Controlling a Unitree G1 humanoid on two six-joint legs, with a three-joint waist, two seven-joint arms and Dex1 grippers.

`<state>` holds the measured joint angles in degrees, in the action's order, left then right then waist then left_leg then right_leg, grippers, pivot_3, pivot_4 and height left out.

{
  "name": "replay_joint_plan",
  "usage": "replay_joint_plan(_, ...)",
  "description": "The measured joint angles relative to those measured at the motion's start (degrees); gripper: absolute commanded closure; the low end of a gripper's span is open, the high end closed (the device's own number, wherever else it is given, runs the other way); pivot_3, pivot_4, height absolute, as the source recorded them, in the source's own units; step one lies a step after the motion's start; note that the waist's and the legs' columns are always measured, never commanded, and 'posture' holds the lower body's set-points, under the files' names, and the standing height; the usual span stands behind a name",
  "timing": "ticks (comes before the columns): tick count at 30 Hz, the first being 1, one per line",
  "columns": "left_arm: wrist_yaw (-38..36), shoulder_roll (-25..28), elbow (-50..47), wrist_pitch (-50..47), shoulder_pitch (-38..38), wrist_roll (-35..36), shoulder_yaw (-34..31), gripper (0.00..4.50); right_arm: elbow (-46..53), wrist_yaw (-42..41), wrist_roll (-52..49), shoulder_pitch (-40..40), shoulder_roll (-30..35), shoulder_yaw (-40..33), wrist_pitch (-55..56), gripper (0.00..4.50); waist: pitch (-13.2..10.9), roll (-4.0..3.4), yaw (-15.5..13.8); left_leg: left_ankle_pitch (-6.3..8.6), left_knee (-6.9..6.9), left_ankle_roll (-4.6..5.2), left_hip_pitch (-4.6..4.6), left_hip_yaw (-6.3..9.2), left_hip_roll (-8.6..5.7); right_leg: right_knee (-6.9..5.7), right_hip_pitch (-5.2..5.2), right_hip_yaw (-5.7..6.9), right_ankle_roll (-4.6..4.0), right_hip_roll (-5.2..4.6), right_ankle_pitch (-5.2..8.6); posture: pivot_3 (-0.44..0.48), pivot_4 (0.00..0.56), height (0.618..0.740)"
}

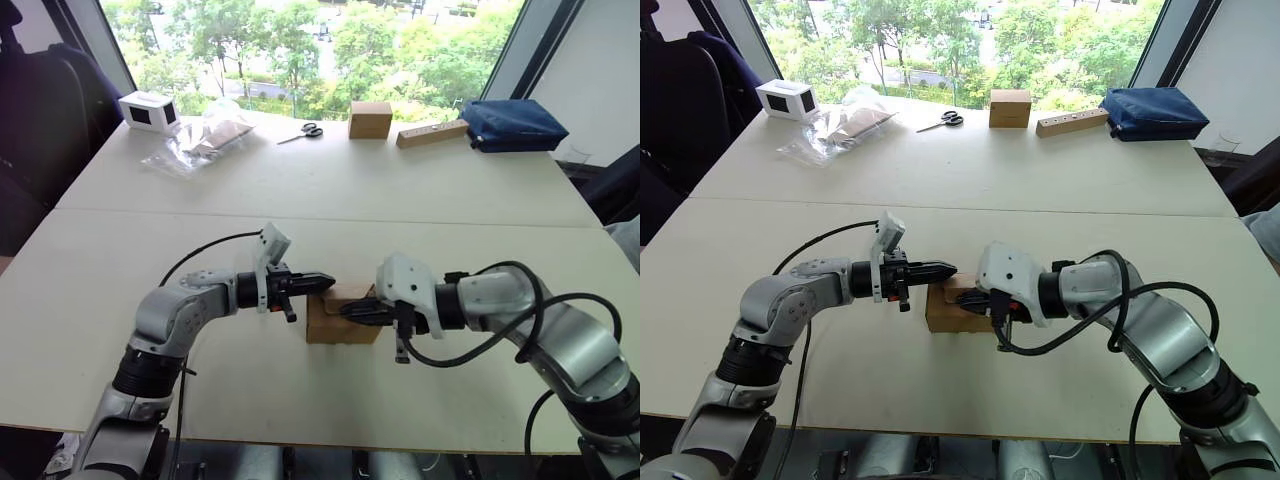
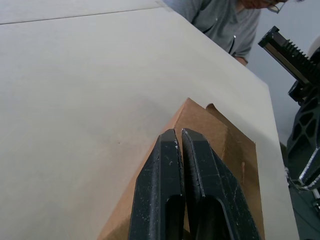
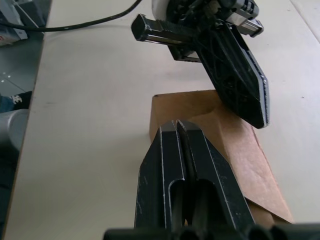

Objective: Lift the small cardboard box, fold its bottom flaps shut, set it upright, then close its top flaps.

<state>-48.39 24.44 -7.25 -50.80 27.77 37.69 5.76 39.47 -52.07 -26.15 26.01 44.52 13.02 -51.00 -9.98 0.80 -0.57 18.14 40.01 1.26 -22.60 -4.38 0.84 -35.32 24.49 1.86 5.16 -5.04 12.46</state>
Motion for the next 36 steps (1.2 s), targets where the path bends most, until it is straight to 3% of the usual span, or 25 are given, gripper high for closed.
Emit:
replay_joint_plan(18, -0.4, 0.3, 0.1, 0.0, -0.1, 0.0, -0.1, 4.36, -3.9, 1.5, 8.4, 1.9, 1.8, 7.3, 4.0, 4.50, 0.0, 0.00, 0.0, 0.00, 0.00, 0.00, -0.01, -0.02, -0.01, 0.03, 0.00, 0.00, -0.03, -0.01, 0.01, 0.000, 0.150, 0.740)
replay_joint_plan(36, -0.3, 0.2, 0.3, 0.0, -0.6, 0.6, -0.4, 4.36, -6.5, 1.3, 15.2, 1.3, 1.6, 9.5, 10.6, 4.50, 0.0, 0.00, 0.0, 0.00, 0.00, 0.00, 0.00, -0.02, -0.01, 0.04, -0.01, 0.00, -0.02, 0.00, 0.01, 0.000, 0.150, 0.740)
